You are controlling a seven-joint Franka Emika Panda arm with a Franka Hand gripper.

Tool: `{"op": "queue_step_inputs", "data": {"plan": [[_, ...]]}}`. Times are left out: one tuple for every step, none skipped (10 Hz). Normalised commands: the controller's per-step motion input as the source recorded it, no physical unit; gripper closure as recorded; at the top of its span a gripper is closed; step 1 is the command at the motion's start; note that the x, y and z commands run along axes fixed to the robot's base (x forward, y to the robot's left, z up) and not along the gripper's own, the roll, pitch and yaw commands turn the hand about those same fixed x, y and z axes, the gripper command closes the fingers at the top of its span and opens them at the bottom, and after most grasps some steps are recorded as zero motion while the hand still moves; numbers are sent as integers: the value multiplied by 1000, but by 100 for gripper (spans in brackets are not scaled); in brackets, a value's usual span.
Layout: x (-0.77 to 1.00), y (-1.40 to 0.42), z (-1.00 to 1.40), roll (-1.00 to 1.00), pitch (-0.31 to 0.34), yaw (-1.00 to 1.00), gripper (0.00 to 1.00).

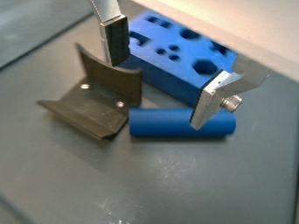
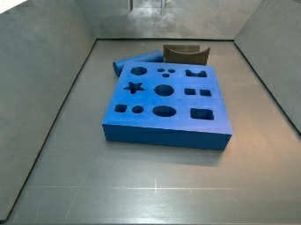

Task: Pick up the round object. Move up. Place the round object on the fixture. Regrasp the round object. Move to above the board. Insert the round object.
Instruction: Pick up the round object.

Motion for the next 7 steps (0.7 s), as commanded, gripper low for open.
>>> {"op": "queue_step_inputs", "data": {"plan": [[-66, -31, -666, -49, -160, -989, 0], [-86, -171, -629, -39, -194, -897, 0], [-97, -234, -609, -39, -209, -849, 0], [-97, -246, -600, -44, -211, -834, 0], [-43, -229, -511, -84, -189, -803, 0], [0, -217, -437, -83, -147, -817, 0], [-20, -397, -423, -24, -139, -749, 0]]}}
